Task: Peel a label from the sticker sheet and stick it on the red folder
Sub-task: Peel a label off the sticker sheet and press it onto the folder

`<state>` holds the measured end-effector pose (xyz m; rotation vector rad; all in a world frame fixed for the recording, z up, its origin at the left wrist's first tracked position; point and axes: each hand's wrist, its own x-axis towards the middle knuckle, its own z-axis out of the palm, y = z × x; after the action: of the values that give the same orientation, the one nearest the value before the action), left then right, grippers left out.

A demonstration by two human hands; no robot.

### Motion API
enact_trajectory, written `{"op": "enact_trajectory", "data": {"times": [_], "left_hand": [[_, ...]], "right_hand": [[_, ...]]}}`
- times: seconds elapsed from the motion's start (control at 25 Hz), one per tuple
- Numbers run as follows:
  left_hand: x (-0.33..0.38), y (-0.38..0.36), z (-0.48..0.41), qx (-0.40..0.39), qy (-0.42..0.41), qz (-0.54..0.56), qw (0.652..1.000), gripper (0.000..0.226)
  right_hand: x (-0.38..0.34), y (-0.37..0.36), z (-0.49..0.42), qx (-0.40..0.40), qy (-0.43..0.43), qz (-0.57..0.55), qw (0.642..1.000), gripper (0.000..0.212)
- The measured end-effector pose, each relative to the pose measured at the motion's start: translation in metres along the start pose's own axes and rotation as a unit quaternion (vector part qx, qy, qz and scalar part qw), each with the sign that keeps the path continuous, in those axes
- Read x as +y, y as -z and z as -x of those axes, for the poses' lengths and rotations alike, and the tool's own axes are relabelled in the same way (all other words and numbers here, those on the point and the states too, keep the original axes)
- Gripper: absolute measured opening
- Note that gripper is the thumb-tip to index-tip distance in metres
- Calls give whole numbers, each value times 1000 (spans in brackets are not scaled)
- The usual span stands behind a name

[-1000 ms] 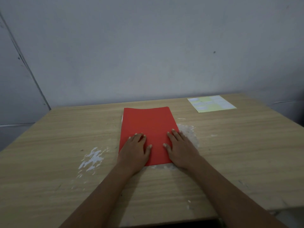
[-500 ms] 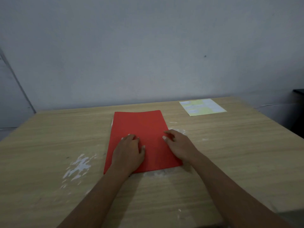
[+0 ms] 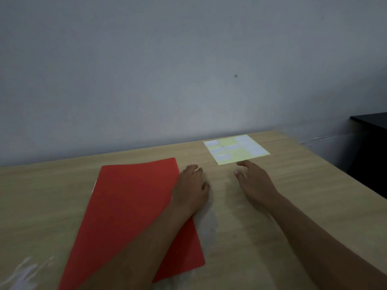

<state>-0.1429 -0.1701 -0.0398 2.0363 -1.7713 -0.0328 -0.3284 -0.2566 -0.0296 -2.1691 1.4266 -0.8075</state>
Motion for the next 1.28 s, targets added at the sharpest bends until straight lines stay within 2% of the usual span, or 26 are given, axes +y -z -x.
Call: {"op": "enact_trajectory", "data": {"times": [0.28, 0.4, 0.64, 0.8, 1.28], "left_hand": [[14, -26, -105, 26, 14, 37, 999, 53], [17, -44, -134, 10, 19, 39, 999, 56], [11, -64, -144, -51, -5, -25, 998, 61], [11, -53, -123, -63, -10, -38, 997, 65], [9, -8, 17, -38, -43, -73, 996, 64]], "right_hand": [[44, 4, -78, 38, -51, -9, 998, 36], [57, -1, -101, 51, -53, 2, 997, 38], [71, -9, -111, 19, -28, 101, 994, 52], [61, -5, -90, 14, -26, 105, 994, 52], [6, 11, 46, -25, -21, 187, 982, 42]]}}
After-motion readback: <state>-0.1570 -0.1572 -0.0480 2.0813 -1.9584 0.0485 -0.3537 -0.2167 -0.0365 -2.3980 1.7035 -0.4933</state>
